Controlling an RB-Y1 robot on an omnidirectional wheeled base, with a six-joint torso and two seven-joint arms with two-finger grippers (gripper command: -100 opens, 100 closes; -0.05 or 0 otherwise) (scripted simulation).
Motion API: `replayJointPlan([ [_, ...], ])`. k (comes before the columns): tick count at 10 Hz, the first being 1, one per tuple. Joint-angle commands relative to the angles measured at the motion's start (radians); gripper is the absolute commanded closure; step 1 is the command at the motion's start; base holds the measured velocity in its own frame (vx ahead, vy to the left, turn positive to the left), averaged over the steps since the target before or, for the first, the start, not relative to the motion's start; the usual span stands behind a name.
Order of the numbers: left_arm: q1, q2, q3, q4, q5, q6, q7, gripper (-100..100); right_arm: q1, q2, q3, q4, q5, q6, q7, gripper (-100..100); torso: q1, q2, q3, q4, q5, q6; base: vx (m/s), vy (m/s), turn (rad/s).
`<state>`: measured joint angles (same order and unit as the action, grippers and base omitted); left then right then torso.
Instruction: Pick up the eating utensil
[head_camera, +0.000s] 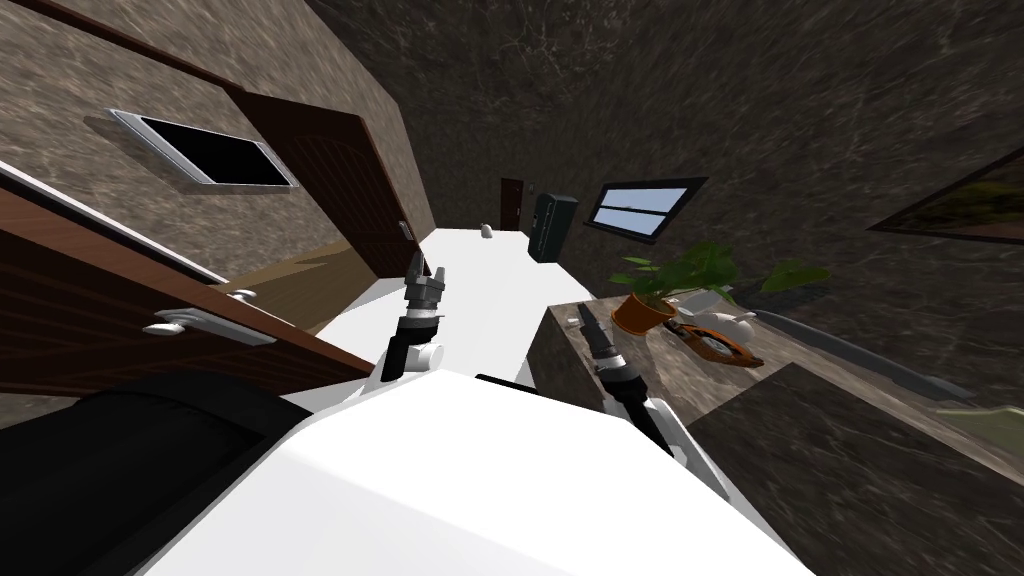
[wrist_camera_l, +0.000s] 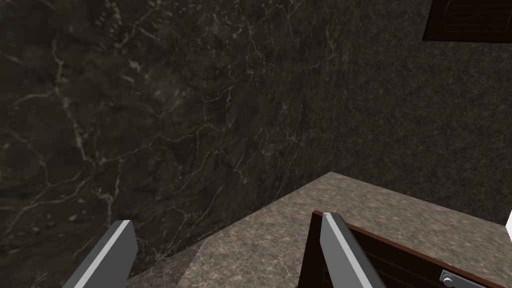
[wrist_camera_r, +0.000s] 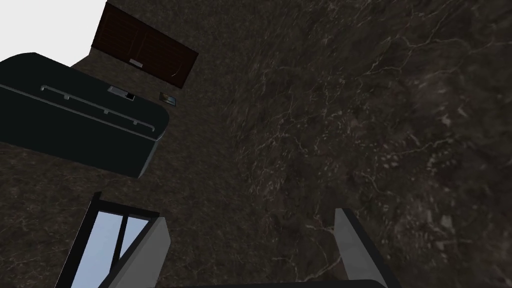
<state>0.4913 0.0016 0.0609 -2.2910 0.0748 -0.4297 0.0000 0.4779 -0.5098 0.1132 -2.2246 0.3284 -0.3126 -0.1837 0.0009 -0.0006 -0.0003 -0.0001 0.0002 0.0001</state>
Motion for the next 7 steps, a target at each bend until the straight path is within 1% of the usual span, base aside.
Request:
replayJointPlan([
  [1,0.0,0.0,0.0,0.0,0.0,0.0,0.0,0,0.005,-0.05,0.014,0.003,0.042,0.013,0.0,-100,0.0,0.0,0.0,0.0,0.0,0.0,0.01,0.021,0.04],
  [2,0.0,0.0,0.0,0.0,0.0,0.0,0.0,0,0.005,-0.083,0.014,0.003,0.042,0.013,0.0,-100,0.0,0.0,0.0,0.0,0.0,0.0,0.011,0.018,0.022],
  [3,0.0,0.0,0.0,0.0,0.0,0.0,0.0,0,0.004,-0.114,0.028,0.009,0.081,0.025,0.0,-100,0.0,0.0,0.0,0.0,0.0,0.0,0.014,0.019,0.052],
  [4,0.0,0.0,0.0,0.0,0.0,0.0,0.0,0,0.004,-0.145,0.028,0.009,0.081,0.025,0.0,-100,0.0,0.0,0.0,0.0,0.0,0.0,0.012,0.015,0.021],
  [5,0.0,0.0,0.0,0.0,0.0,0.0,0.0,0,0.004,-0.16,0.028,0.009,0.081,0.025,0.0,-100,0.0,0.0,0.0,0.0,0.0,0.0,0.006,0.005,-0.007],
  [6,0.0,0.0,0.0,0.0,0.0,0.0,0.0,0,0.004,-0.199,0.044,0.016,0.12,0.038,0.002,-100,-0.001,0.0,0.0,0.0,0.0,0.0,0.01,0.011,0.053],
  [7,0.0,0.0,0.0,0.0,0.0,0.0,0.0,0,0.004,-0.225,0.044,0.016,0.12,0.038,0.002,-100,0.0,0.0,0.0,0.0,0.0,0.0,0.013,0.012,0.029],
])
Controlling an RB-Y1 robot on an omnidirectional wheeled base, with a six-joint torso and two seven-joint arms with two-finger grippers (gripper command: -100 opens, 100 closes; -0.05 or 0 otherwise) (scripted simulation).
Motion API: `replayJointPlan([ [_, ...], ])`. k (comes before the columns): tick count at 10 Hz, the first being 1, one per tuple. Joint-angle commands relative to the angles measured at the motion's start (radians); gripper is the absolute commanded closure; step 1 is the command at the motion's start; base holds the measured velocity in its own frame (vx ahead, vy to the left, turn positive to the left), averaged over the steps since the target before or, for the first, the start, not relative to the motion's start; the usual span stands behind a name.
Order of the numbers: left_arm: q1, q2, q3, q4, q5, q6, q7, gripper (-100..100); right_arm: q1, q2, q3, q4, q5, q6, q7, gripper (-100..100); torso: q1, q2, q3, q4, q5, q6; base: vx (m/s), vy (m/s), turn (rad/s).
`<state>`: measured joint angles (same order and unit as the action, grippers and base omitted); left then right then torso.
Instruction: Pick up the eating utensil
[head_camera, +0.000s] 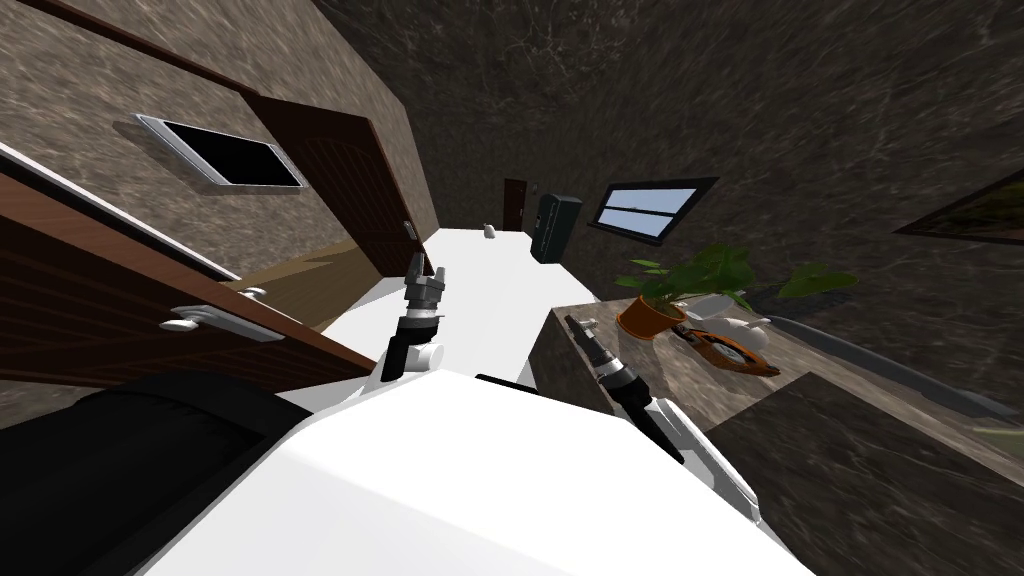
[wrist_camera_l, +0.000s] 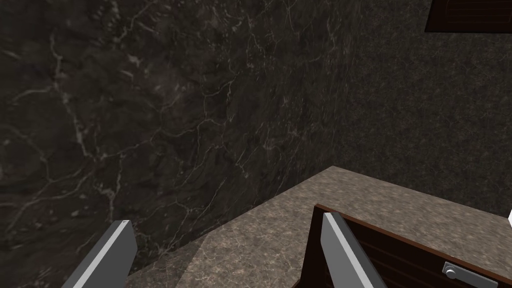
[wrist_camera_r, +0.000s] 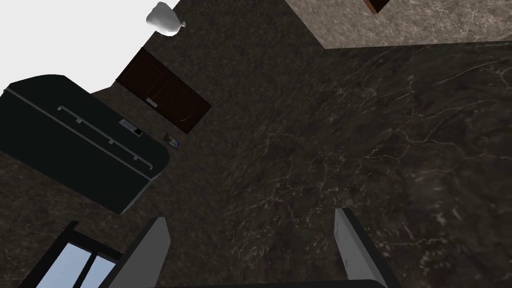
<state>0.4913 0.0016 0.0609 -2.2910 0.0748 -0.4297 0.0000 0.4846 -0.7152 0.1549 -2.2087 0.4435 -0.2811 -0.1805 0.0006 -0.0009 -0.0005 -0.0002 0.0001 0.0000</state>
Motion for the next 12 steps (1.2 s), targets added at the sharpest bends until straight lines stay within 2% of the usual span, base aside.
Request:
replayJointPlan([
  [1,0.0,0.0,0.0,0.0,0.0,0.0,0.0,0,-0.004,-0.05,0.02,0.008,0.045,0.019,0.001,-100,0.0,0.0,0.0,0.0,0.0,0.0,0.019,0.015,0.05],
  [3,0.0,0.0,0.0,0.0,0.0,0.0,0.0,0,-0.004,-0.099,0.02,0.008,0.045,0.019,0.001,-100,0.0,0.0,0.0,0.0,0.0,0.0,0.015,0.008,0.016],
  [4,0.0,0.0,0.0,0.0,0.0,0.0,0.0,0,-0.006,-0.134,0.039,0.015,0.086,0.031,0.005,-100,0.0,0.0,0.0,0.0,0.0,0.0,0.017,0.013,0.065],
  [6,0.0,0.0,0.0,0.0,0.0,0.0,0.0,0,-0.006,-0.173,0.039,0.015,0.086,0.031,0.005,-100,0.0,0.0,0.0,0.0,0.0,0.0,0.015,0.006,0.013],
  [7,0.0,0.0,0.0,0.0,0.0,0.0,0.0,0,-0.009,-0.212,0.059,0.023,0.127,0.044,0.01,-100,0.0,0.0,0.0,0.0,0.0,0.0,0.019,0.012,0.066],
  [8,0.0,0.0,0.0,0.0,0.0,0.0,0.0,0,-0.009,-0.246,0.059,0.023,0.127,0.044,0.01,-100,0.0,0.0,0.0,0.0,0.0,0.0,0.02,0.009,0.042],
  [9,0.0,0.0,0.0,0.0,0.0,0.0,0.0,0,-0.012,-0.278,0.08,0.031,0.168,0.057,0.017,-100,0.0,0.0,0.0,0.0,0.0,0.0,0.031,0.014,0.07],
  [11,0.0,0.0,0.0,0.0,0.0,0.0,0.0,0,-0.012,-0.318,0.08,0.031,0.168,0.057,0.017,-100,0.0,-0.001,-0.001,0.0,0.0,0.0,0.023,0.005,0.015],
  [12,0.0,0.0,0.0,0.0,0.0,0.0,0.0,0,-0.017,-0.356,0.103,0.039,0.208,0.07,0.025,-100,-0.001,-0.001,0.0,0.0,0.0,0.0,0.028,0.001,0.071],
])
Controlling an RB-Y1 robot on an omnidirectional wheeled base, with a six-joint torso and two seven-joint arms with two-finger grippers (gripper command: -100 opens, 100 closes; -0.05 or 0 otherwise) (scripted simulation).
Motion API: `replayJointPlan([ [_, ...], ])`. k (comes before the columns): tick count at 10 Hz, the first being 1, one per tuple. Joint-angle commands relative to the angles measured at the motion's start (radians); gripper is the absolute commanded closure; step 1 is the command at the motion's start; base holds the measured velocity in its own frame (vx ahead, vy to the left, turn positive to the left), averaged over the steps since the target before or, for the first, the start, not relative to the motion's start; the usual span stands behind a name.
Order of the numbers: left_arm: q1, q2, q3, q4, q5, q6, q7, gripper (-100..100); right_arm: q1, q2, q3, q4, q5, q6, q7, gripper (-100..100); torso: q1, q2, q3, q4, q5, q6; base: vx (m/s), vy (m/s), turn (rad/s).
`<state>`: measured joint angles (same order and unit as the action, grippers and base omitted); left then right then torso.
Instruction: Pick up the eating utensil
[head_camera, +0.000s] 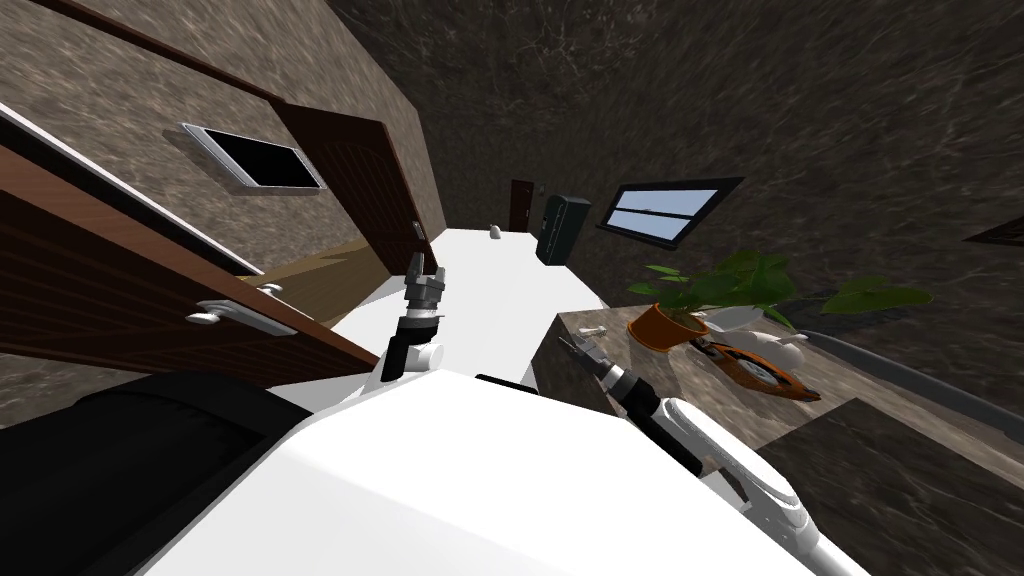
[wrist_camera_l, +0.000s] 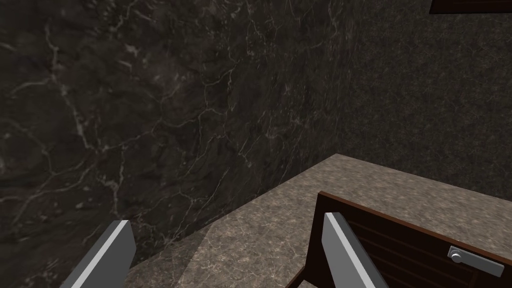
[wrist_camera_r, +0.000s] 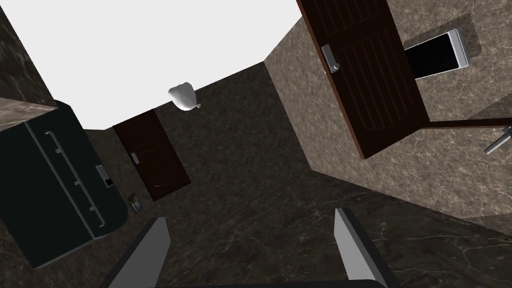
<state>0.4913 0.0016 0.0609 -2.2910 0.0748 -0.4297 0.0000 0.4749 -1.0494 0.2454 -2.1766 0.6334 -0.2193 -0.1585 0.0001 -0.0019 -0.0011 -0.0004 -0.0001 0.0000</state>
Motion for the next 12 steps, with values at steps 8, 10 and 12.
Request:
replayJointPlan([
  [8,0.0,0.0,0.0,0.0,0.0,0.0,0.0,0,-0.025,-0.234,0.086,0.031,0.136,0.045,0.035,-100,0.0,0.0,0.0,0.0,0.0,0.0,0.028,0.0,0.049],
  [10,0.0,0.0,0.0,0.0,0.0,0.0,0.0,0,-0.033,-0.294,0.113,0.039,0.173,0.057,0.049,-100,0.0,-0.001,0.0,0.0,0.0,0.0,0.045,-0.004,0.065],
  [12,0.0,0.0,0.0,0.0,0.0,0.0,0.0,0,-0.041,-0.357,0.14,0.047,0.209,0.068,0.064,-100,-0.001,-0.001,-0.001,0.0,0.0,0.0,0.048,-0.008,0.092],
])
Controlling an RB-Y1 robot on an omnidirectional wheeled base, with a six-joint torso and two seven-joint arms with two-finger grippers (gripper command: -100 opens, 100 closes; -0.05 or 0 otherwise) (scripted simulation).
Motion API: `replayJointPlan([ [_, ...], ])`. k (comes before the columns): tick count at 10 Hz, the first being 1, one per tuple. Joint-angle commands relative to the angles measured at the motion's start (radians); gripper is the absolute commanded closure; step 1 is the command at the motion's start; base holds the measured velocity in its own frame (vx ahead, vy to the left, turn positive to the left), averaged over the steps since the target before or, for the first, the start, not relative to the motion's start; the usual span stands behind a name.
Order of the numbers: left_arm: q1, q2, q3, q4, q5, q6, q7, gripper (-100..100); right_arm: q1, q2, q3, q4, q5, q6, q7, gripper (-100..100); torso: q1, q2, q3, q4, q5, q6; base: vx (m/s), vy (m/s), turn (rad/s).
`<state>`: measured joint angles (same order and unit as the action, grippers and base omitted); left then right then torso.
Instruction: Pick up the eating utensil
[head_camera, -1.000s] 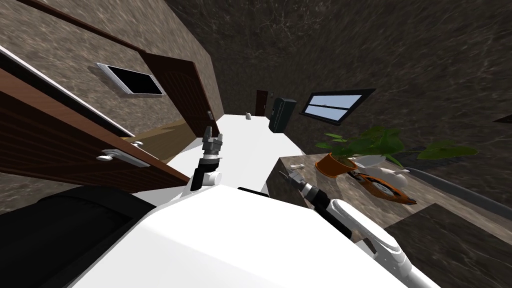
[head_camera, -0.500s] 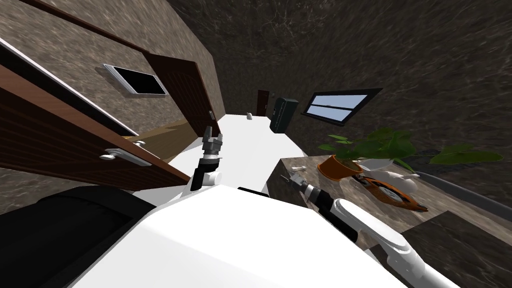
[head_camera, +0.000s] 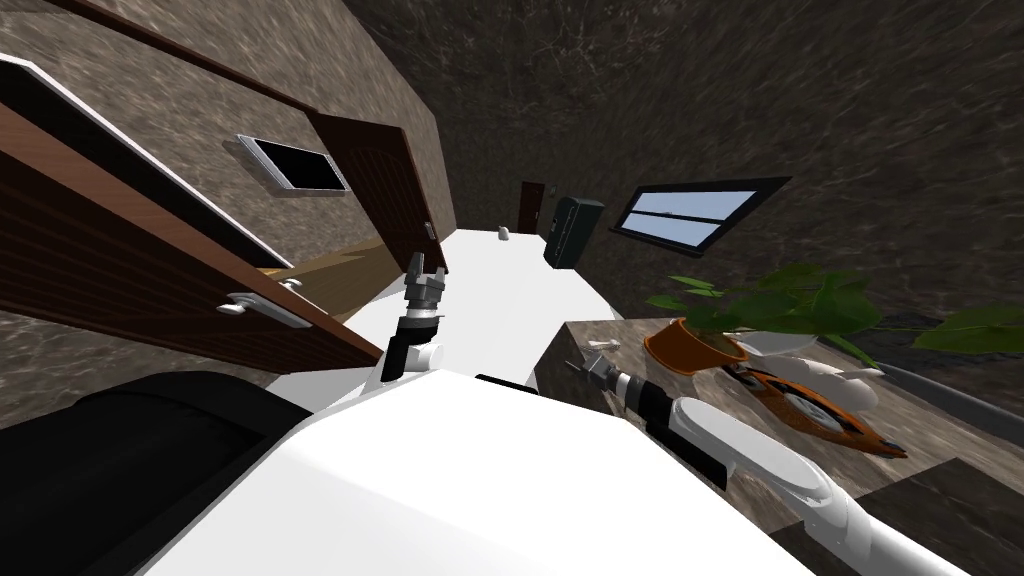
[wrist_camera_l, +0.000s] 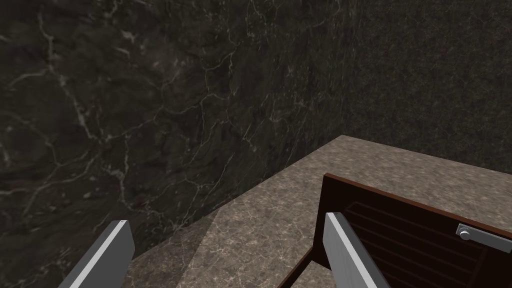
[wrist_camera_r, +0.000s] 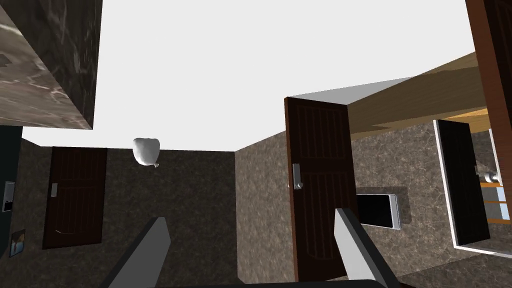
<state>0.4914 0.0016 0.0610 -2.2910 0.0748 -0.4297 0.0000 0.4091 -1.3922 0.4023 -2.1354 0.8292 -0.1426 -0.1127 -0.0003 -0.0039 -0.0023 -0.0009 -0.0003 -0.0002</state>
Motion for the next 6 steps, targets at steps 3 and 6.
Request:
replayJointPlan([
  [3,0.0,0.0,0.0,0.0,0.0,0.0,0.0,0,0.016,-0.1,0.012,0.014,0.048,0.002,0.034,-100,-0.001,0.0,0.0,0.0,0.0,0.0,0.044,-0.012,0.063],
  [6,0.0,0.0,0.0,0.0,0.0,0.0,0.0,0,-0.001,-0.189,0.07,0.03,0.112,0.022,0.068,-100,-0.001,0.001,0.0,0.0,0.0,0.001,0.053,-0.02,0.088],
])
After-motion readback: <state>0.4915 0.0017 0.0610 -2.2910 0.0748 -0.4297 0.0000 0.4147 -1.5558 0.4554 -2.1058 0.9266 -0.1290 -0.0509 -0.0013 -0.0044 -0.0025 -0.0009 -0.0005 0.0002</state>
